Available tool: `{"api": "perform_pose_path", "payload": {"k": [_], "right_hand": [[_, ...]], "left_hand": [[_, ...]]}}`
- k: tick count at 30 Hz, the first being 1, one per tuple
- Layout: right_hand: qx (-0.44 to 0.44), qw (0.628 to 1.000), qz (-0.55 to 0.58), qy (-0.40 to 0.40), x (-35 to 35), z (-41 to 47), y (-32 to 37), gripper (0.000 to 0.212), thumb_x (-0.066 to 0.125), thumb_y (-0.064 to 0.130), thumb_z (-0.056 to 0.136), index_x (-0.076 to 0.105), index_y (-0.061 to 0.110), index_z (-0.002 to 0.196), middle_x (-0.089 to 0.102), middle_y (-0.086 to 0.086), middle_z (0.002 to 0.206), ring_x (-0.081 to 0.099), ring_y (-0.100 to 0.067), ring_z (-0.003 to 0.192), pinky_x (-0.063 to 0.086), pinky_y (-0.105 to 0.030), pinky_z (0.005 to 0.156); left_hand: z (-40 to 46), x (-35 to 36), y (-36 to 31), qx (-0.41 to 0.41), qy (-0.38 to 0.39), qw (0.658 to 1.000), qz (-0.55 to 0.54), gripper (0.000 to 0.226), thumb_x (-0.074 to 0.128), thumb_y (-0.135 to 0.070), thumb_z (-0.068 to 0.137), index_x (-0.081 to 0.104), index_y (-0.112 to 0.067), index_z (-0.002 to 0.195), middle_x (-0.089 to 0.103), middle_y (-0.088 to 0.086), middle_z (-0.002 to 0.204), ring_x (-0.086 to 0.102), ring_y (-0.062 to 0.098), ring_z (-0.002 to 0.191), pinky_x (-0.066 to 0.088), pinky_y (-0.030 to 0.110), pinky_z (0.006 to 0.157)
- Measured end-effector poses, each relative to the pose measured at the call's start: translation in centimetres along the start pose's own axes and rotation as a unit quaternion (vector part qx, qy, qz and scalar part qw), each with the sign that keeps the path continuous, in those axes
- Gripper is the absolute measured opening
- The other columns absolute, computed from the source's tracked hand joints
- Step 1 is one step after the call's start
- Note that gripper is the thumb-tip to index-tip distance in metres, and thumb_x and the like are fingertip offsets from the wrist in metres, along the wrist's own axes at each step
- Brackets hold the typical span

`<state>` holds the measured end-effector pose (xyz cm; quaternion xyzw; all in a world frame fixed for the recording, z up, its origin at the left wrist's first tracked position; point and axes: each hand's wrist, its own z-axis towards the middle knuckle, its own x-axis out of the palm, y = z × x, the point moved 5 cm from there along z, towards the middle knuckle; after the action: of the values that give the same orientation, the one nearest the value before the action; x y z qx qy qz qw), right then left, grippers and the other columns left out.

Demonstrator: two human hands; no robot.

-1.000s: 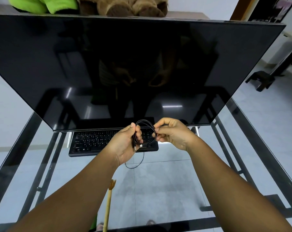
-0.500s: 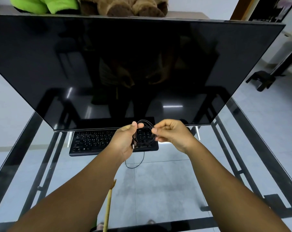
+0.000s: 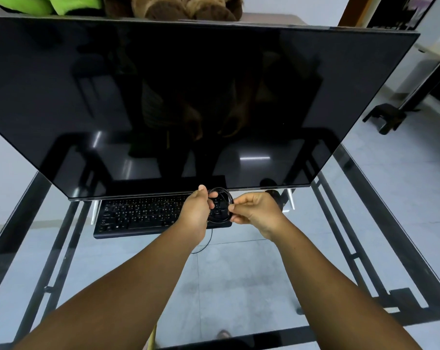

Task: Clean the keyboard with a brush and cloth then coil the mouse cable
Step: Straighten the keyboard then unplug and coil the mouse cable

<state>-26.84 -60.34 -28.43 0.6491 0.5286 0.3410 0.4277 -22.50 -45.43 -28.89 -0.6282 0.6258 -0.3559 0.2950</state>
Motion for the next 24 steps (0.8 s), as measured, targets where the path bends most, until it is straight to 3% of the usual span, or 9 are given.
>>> {"api": "perform_pose_path", "payload": {"k": [3, 7, 13, 19, 24], "right_hand": [[0.009, 0.999, 0.033, -0.023, -0.9, 0.3, -1.2, 0.009, 0.072, -0.001, 0.083, 0.067, -0.007, 0.089, 0.071, -0.016, 0.072, 0.068, -0.019, 0.058, 0.058, -0.023, 0.062], [0.025, 0.993, 0.094, -0.067, -2.3, 0.6, -3.1, 0.004, 0.072, -0.002, 0.083, 0.068, -0.003, 0.084, 0.07, -0.014, 0.07, 0.068, -0.021, 0.06, 0.056, -0.023, 0.061], [0.031, 0.984, 0.12, -0.126, -4.4, 1.1, -4.6, 0.012, 0.072, -0.003, 0.082, 0.069, -0.009, 0.092, 0.069, -0.016, 0.072, 0.066, -0.019, 0.056, 0.057, -0.028, 0.067], [0.053, 0.977, 0.134, -0.159, -5.1, 1.7, -6.3, 0.004, 0.073, -0.004, 0.081, 0.07, -0.002, 0.082, 0.07, -0.014, 0.071, 0.067, -0.023, 0.06, 0.057, -0.024, 0.062], [0.084, 0.969, 0.133, -0.189, -5.7, 2.7, -8.9, 0.003, 0.072, -0.005, 0.081, 0.07, -0.002, 0.08, 0.069, -0.014, 0.07, 0.068, -0.024, 0.061, 0.056, -0.022, 0.06]], "left_hand": [[0.8, 0.3, 0.9, -0.017, 0.01, 0.999, -0.027, 0.042, 0.036, -0.035, 0.104, 0.07, -0.014, 0.09, 0.053, -0.001, 0.067, 0.042, 0.012, 0.06, 0.038, 0.027, 0.068], [0.8, 1.1, 2.0, -0.042, 0.047, 0.991, -0.117, 0.029, 0.042, -0.022, 0.103, 0.066, -0.006, 0.106, 0.063, 0.007, 0.079, 0.055, 0.012, 0.065, 0.041, 0.021, 0.061], [1.1, 1.6, 3.6, -0.05, 0.094, 0.993, -0.058, 0.03, 0.04, -0.009, 0.101, 0.068, -0.017, 0.11, 0.072, 0.005, 0.104, 0.063, 0.01, 0.082, 0.041, 0.02, 0.069], [2.2, 1.6, 4.9, -0.037, 0.039, 0.998, -0.025, 0.014, 0.061, -0.004, 0.093, 0.069, -0.01, 0.103, 0.071, 0.007, 0.088, 0.068, 0.008, 0.063, 0.051, 0.014, 0.056], [4.2, 2.9, 6.9, -0.047, -0.001, 0.999, 0.024, 0.014, 0.06, 0.002, 0.092, 0.069, -0.004, 0.099, 0.069, 0.01, 0.079, 0.064, 0.015, 0.065, 0.051, 0.012, 0.05]]}}
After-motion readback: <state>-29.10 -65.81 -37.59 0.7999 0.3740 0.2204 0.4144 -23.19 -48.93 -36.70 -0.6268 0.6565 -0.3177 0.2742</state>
